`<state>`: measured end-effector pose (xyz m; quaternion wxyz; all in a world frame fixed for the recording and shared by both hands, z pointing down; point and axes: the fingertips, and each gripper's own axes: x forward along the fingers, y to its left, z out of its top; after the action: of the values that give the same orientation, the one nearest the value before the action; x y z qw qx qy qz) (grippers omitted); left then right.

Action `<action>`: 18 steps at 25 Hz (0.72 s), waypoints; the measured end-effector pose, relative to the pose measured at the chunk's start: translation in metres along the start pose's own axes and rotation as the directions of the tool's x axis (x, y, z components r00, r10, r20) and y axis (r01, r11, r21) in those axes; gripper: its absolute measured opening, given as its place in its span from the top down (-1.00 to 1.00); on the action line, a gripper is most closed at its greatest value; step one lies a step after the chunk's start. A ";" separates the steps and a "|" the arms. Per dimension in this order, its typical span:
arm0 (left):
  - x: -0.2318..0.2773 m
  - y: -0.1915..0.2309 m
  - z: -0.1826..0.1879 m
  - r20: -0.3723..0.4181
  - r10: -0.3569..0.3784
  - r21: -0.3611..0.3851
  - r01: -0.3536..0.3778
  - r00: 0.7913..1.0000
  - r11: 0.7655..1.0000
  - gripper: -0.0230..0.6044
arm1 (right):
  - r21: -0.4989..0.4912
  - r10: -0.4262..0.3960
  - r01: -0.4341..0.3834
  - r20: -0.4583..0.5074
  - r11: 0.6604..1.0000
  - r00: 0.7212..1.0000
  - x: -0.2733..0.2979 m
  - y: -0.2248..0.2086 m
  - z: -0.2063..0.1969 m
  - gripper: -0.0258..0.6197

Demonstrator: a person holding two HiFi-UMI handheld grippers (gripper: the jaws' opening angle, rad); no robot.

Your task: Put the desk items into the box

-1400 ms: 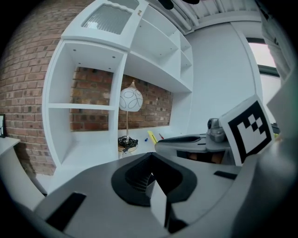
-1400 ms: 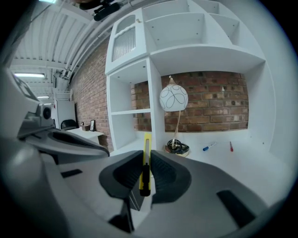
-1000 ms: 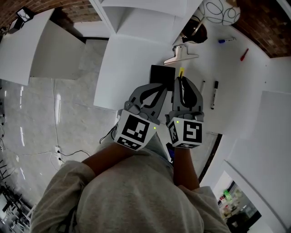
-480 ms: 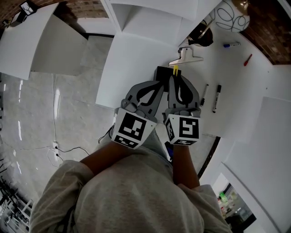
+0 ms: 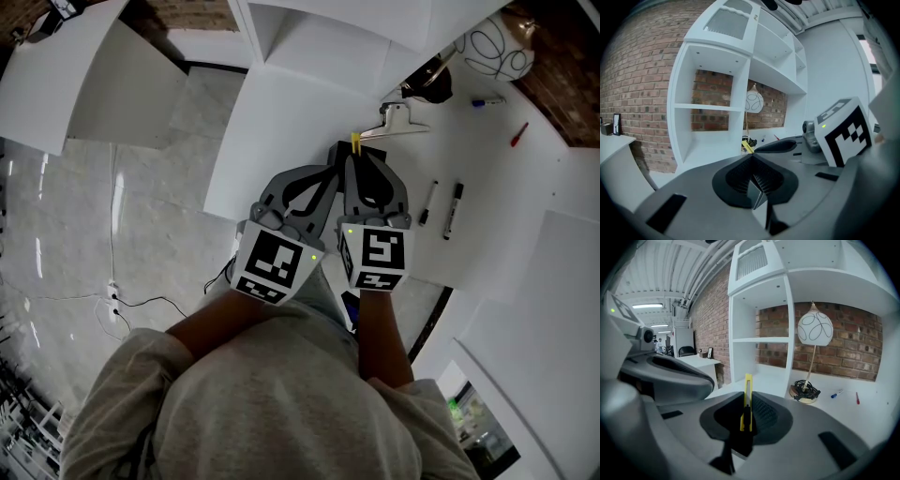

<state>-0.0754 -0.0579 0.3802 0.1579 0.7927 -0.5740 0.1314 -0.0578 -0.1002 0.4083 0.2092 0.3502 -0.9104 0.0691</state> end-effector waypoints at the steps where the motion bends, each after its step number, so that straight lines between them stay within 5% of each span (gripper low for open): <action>1: 0.000 0.001 0.000 0.000 0.001 -0.001 -0.001 1.000 1.000 0.90 | -0.007 0.002 -0.002 -0.013 1.000 1.000 0.001 0.001 -0.001 0.73; 7: 0.000 0.004 0.000 0.000 0.002 -0.005 -0.002 1.000 1.000 0.90 | -0.038 0.022 -0.028 -0.149 0.999 0.989 0.010 0.006 -0.013 0.73; 18: 0.001 0.006 -0.009 -0.034 0.009 -0.003 -0.009 0.999 1.000 0.90 | 0.009 0.089 -0.094 -0.414 0.996 0.906 0.016 0.009 -0.040 0.73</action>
<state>-0.0809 -0.0563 0.3894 0.1682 0.7874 -0.5751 0.1446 -0.0611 -0.0928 0.4519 0.3957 0.2834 -0.8612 0.1462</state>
